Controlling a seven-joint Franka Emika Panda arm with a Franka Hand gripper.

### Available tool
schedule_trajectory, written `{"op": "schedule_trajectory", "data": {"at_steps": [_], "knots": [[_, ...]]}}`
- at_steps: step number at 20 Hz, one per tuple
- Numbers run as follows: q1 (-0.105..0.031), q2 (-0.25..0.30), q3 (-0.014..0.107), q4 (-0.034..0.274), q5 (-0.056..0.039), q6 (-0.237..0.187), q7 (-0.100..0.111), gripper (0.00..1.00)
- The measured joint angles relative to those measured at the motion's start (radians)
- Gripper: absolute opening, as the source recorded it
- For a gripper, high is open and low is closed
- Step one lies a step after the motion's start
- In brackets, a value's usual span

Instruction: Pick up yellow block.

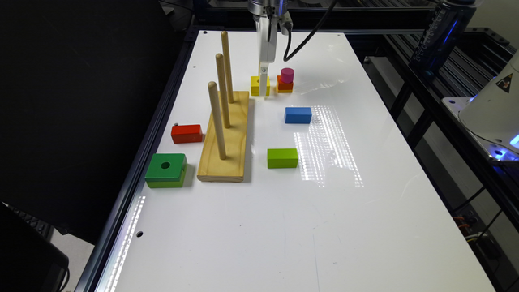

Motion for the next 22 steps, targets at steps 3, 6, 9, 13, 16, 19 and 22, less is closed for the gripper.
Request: {"op": "schedule_trajectory", "data": {"at_steps": [3,6,9,13,16,19,22], "knots": [[0.003,0.001,0.001,0.005,-0.0001,0.0,0.003,1.0],[0.01,0.006,0.001,0.014,-0.0002,-0.001,0.007,1.0],[0.02,0.011,0.001,0.023,-0.0006,-0.001,0.017,1.0],[0.026,0.012,-0.001,0.025,-0.0014,-0.001,0.023,1.0],[0.026,0.013,-0.003,0.026,-0.0018,-0.001,0.023,1.0],[0.026,0.013,-0.006,0.026,-0.0026,-0.001,0.023,1.0],[0.026,0.014,-0.007,0.026,-0.0028,-0.001,0.023,1.0]]}}
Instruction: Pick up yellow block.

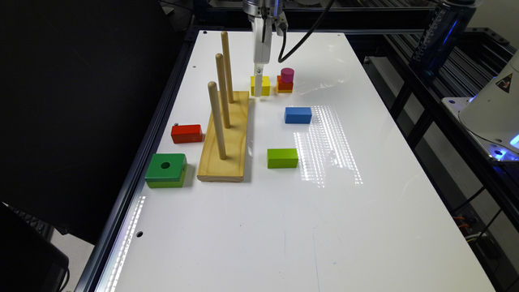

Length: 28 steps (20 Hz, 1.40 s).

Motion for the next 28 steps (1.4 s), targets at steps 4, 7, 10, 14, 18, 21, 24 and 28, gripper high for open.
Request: {"op": "schedule_trajectory", "data": {"at_steps": [4,7,10,14,18,21,24,28], "knots": [[0.001,0.027,-0.005,0.008,-0.0147,0.014,0.006,1.0],[0.003,0.028,-0.005,0.009,-0.0202,0.013,0.012,1.0],[0.004,0.028,-0.007,0.009,-0.0209,0.013,0.013,1.0],[0.004,0.028,-0.007,0.009,-0.021,0.013,0.013,1.0],[0.004,0.027,-0.007,0.009,-0.021,0.014,0.013,1.0],[0.004,0.028,-0.007,0.009,-0.021,0.014,0.013,1.0],[0.004,0.028,-0.007,0.009,-0.021,0.014,0.013,1.0],[0.004,0.028,-0.007,0.008,-0.021,0.014,0.013,1.0]]}}
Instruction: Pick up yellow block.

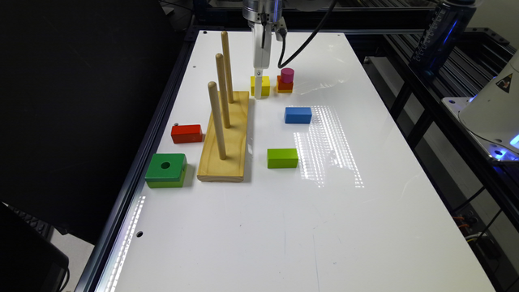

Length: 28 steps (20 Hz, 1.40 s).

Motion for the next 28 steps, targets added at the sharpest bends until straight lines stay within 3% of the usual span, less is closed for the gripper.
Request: {"op": "schedule_trajectory", "data": {"at_steps": [20,21,28], "knots": [[0.0,0.0,0.0,0.0,0.0,0.0,0.0,1.0],[0.0,0.0,0.0,0.0,0.0,0.0,0.0,0.0],[-0.001,0.0,0.001,0.0,0.0,0.0,0.0,0.0]]}}
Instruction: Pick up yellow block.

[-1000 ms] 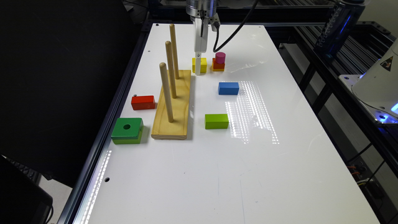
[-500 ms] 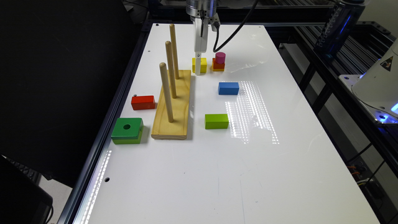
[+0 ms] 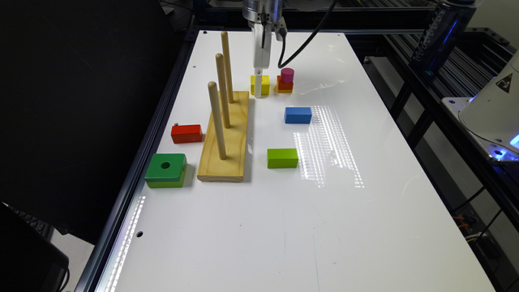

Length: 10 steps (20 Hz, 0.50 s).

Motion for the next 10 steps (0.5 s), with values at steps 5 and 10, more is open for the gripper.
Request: {"op": "schedule_trajectory", "data": {"at_steps": [5,10], "knots": [[0.0,0.0,0.0,0.0,0.0,0.0,0.0,0.0],[-0.003,-0.014,0.005,0.0,0.0009,-0.006,0.0,0.0]]}}
